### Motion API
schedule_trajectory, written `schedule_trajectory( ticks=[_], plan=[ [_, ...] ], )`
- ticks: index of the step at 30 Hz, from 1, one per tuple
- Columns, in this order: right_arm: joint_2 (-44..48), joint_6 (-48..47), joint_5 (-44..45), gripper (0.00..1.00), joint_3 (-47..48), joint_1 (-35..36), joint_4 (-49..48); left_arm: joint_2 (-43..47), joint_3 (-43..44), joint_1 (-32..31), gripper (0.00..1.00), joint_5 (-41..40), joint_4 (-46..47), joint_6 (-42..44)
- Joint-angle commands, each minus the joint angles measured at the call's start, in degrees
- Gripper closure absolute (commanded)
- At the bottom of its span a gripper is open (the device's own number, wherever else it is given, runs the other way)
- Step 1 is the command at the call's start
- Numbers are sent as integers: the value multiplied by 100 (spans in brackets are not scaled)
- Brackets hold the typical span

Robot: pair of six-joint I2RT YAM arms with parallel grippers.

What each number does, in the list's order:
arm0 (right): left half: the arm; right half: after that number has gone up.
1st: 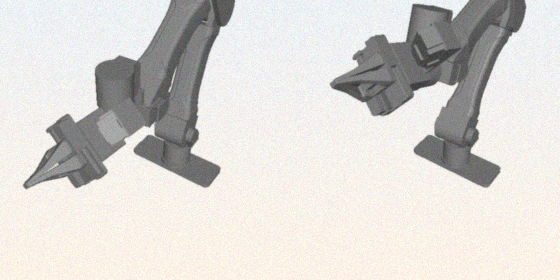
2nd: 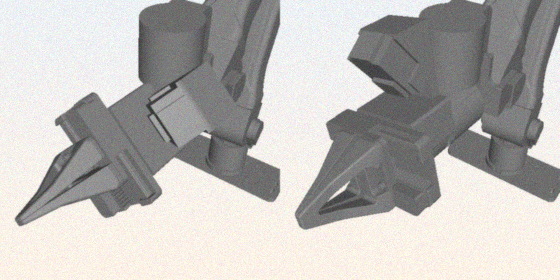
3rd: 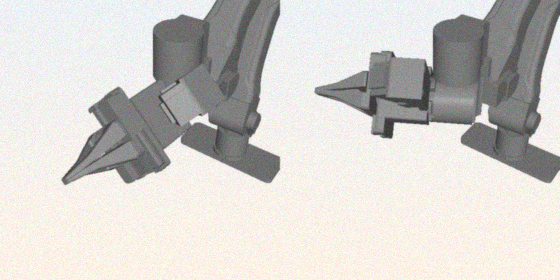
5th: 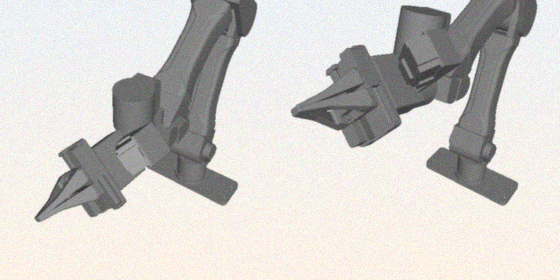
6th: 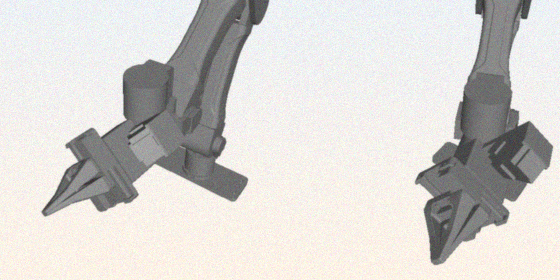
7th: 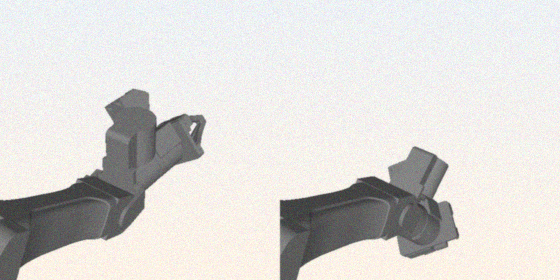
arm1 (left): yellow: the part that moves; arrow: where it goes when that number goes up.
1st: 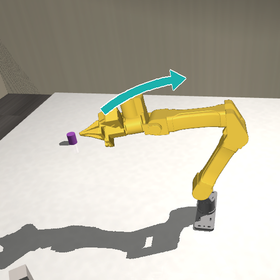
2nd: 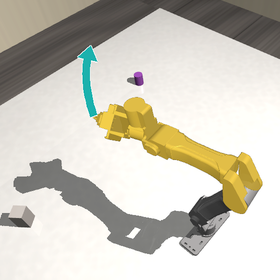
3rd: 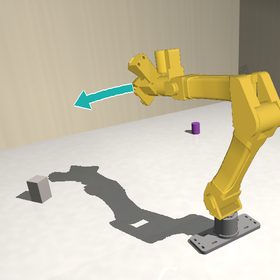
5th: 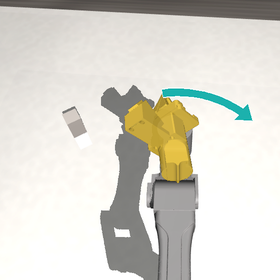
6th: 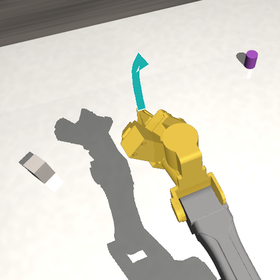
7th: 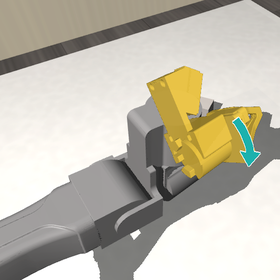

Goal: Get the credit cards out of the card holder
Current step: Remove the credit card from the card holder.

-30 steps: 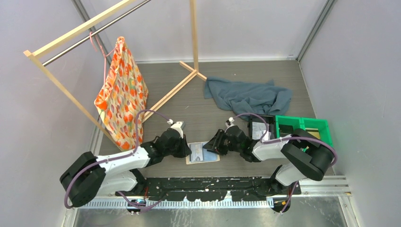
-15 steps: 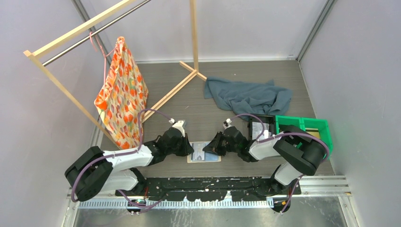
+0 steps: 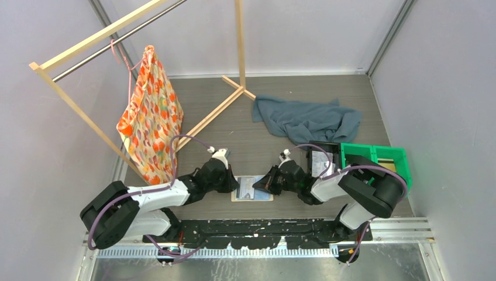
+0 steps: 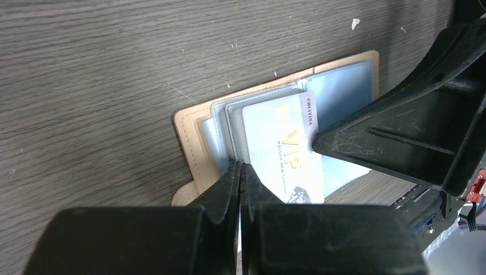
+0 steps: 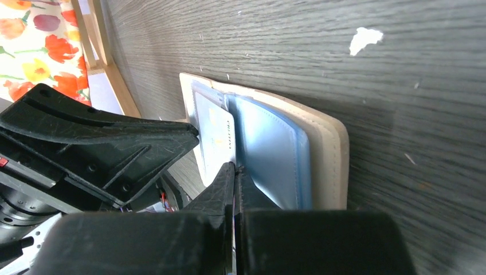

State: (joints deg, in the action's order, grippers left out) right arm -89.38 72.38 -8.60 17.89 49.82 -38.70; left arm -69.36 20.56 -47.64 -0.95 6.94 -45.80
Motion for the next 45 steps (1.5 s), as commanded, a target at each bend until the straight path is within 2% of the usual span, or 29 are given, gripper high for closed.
schedule_trajectory(
  ticks=[1, 15, 16, 18, 20, 24, 29, 31, 33, 42, 45],
  plan=[
    [257, 9, 298, 99, -224, 35, -103, -166, -95, 9, 100, -345, -539, 84],
    [751, -202, 426, 99, -374, 11, 337, -332, -54, 9, 99, -273, -505, 165],
    [747, -223, 353, 98, -351, -5, 337, -343, -52, 9, 99, -260, -507, 175],
    [677, -257, 218, 80, -304, -3, 244, -354, -36, 9, 99, -235, -501, 207],
    [583, -243, 148, 68, -304, -4, 84, -396, -19, 9, 99, -195, -491, 250],
    [393, -199, 92, 59, -291, -7, -94, -479, 18, 9, 99, -125, -488, 282],
    [152, -87, 65, 56, -311, 0, -413, -516, 45, 9, 99, -83, -474, 313],
    [84, -38, 75, 58, -339, -5, -523, -534, 45, 9, 99, -71, -453, 317],
    [37, 16, 109, 64, -383, -5, -661, -556, 45, 9, 99, -70, -416, 321],
    [169, 83, 183, 99, -493, -12, -599, -564, 80, 9, 100, -108, -462, 343],
    [483, 74, 303, 99, -636, -4, -373, -451, 63, 9, 99, -160, -568, 342]
  ],
)
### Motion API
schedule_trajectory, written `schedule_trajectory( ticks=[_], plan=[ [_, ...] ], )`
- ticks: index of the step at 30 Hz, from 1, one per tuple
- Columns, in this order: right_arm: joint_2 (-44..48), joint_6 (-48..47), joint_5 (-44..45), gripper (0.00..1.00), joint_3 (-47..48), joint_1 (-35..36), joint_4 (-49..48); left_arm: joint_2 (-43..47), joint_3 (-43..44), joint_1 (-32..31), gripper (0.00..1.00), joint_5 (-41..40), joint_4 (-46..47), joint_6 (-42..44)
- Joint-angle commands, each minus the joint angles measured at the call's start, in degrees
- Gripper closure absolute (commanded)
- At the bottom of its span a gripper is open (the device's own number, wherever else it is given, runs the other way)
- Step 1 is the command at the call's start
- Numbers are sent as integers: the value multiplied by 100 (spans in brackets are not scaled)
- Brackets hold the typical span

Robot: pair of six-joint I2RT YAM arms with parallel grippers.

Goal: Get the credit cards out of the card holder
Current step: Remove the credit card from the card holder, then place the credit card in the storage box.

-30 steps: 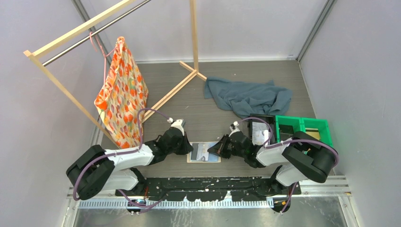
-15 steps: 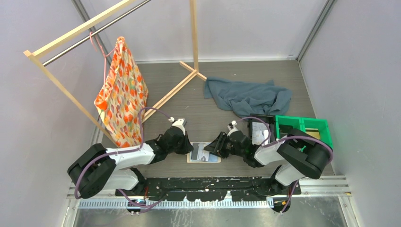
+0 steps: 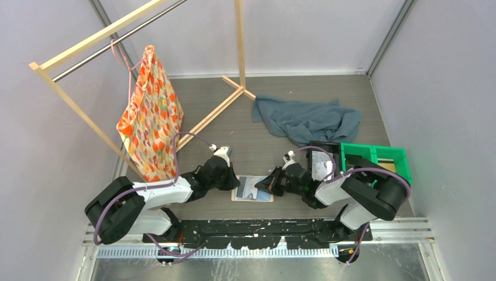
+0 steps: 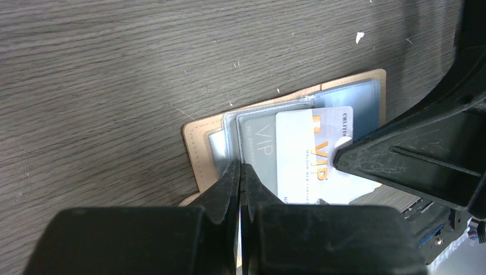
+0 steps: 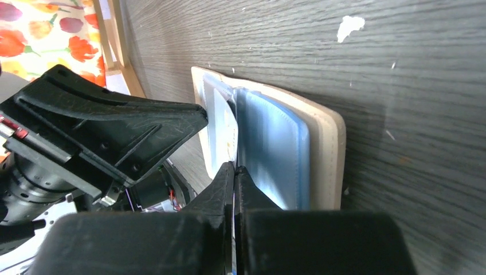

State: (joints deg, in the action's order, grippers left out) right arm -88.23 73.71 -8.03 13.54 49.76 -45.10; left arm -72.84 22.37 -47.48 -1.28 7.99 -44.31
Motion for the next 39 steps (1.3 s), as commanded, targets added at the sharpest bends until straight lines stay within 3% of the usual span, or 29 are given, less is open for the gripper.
schedule_trajectory(
  ticks=[1, 11, 23, 29, 39],
  plan=[
    [517, -80, 294, 99, -241, 0, 402, -80, -119, -6, 99, -159, -699, 195],
    [2949, -572, 742, 99, -225, 4, 3123, 166, -125, -6, 99, -232, -1022, 215],
    [5802, -952, 1910, 99, 664, -33, 6673, 1452, 518, -6, 98, -281, -2470, 544],
    [5568, -1770, 2919, 99, 1867, -140, 7779, 2043, 1094, -6, 95, -456, -3330, 753],
    [4820, -1573, 4281, 99, 3133, -1317, 8494, 2488, 1246, -6, 94, -368, -3607, 522]
  ],
)
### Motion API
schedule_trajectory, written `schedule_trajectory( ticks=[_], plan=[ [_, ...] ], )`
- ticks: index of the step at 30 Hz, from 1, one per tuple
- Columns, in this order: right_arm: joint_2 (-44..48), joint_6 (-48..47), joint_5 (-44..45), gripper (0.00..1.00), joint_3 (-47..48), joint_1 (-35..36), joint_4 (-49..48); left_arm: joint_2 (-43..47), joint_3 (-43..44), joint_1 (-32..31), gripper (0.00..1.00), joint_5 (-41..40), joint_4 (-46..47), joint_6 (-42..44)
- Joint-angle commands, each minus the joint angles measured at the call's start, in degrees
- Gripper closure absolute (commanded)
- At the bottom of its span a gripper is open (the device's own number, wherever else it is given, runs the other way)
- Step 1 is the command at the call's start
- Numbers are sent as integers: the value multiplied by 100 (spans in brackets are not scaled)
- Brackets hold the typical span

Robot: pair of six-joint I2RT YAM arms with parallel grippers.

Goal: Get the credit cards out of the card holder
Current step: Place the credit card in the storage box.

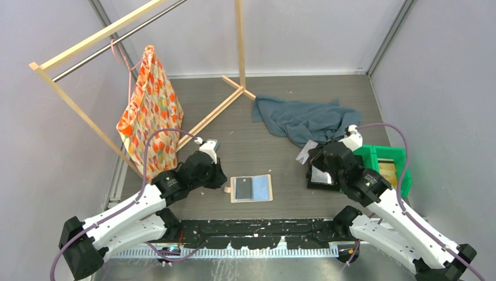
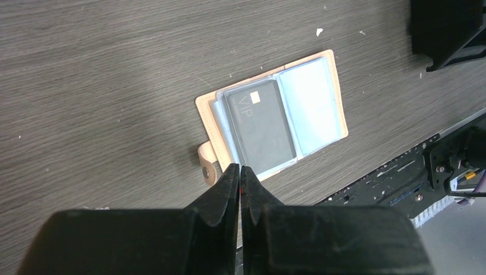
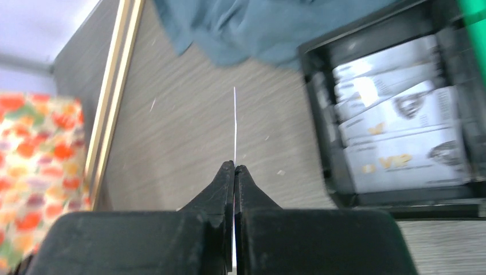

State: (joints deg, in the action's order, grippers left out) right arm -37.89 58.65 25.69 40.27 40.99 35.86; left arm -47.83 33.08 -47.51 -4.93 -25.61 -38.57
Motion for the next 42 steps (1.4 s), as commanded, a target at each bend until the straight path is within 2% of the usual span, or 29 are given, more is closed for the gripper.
schedule_trajectory(
  ticks=[1, 6, 12, 24, 28, 34, 35, 38, 40, 42],
  plan=[
    [-304, -71, 1055, 99, 534, -603, 467, -60, 209, -4, 94, 7, -322, -61],
    [-672, 336, 890, 99, 480, -1457, 427, -72, 216, -4, 94, -63, -482, -345],
    [-648, 1021, 1014, 100, -15, -1929, 76, 58, 252, -4, 93, -55, -445, -455],
    [-874, 2971, 1156, 99, -677, -1941, 27, -304, 238, -4, 91, 28, -306, -439],
    [-771, 3323, 1102, 99, -1173, -1944, -334, -225, 165, -4, 91, 36, -191, -508],
    [-529, 3743, 1098, 99, -1488, -1944, -81, -272, 130, -4, 90, 71, -120, -505],
    [-501, 3763, 1072, 98, -1521, -1946, -54, -309, 133, -4, 90, 93, -109, -503],
    [-310, 3744, 944, 74, -1617, -1945, -7, -430, 150, -4, 90, 186, -73, -503],
    [-180, 3674, 858, 61, -1679, -1942, -27, -459, 145, -4, 90, 202, -40, -516],
    [-43, 3647, 787, 55, -1733, -1941, 0, -428, 130, -4, 90, 203, 15, -537]
  ],
)
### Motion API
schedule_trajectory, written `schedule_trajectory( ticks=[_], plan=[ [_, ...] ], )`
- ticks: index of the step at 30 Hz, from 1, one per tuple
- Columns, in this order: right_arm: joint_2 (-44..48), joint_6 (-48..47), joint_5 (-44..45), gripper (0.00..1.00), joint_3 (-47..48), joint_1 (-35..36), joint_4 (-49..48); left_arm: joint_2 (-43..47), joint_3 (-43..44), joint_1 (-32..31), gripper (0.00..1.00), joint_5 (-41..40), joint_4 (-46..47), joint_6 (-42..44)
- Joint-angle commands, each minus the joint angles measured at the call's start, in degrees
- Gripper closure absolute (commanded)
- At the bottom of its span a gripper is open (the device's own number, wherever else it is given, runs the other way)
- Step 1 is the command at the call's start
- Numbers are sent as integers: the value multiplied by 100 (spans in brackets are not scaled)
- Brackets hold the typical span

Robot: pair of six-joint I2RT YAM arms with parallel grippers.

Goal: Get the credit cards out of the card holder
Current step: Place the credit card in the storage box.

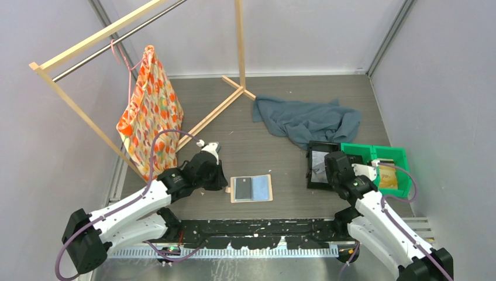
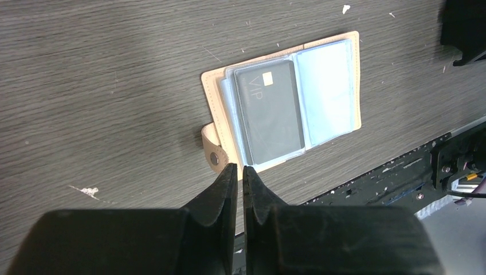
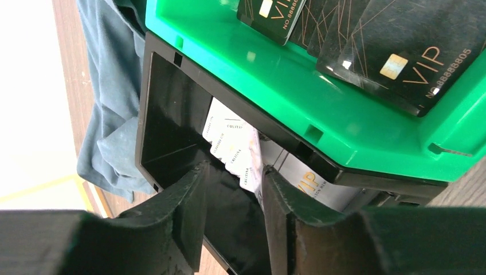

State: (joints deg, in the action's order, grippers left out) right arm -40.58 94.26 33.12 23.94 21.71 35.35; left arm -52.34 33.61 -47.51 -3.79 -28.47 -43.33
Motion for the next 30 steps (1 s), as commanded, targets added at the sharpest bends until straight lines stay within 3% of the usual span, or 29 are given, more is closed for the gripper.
schedule_trajectory(
  ticks=[1, 8, 17, 19, 24, 28, 30],
  plan=[
    [286, 73, 22, 54, -113, -18, 75, 53, 62, -4, 90, 85, 342, -66],
    [697, -677, -121, 51, 243, -14, 527, 145, 67, -4, 89, -25, 218, 7],
    [632, -3136, -1792, 45, 687, 197, -946, -54, -144, -4, 89, 308, 626, -68],
    [336, -3417, -1891, 43, 882, 658, -1149, -178, -183, -4, 89, 352, 716, -114],
    [-1055, -3789, -1203, 39, 1442, 2767, -1478, -343, -432, -4, 89, 353, 969, -332],
    [-2267, -3638, -2042, 39, 1323, 3242, -2641, -508, -634, -4, 88, 526, 1317, -516],
    [-2649, -3434, -2448, 46, 1058, 3254, -3344, -569, -628, -4, 88, 540, 1379, -535]
  ],
)
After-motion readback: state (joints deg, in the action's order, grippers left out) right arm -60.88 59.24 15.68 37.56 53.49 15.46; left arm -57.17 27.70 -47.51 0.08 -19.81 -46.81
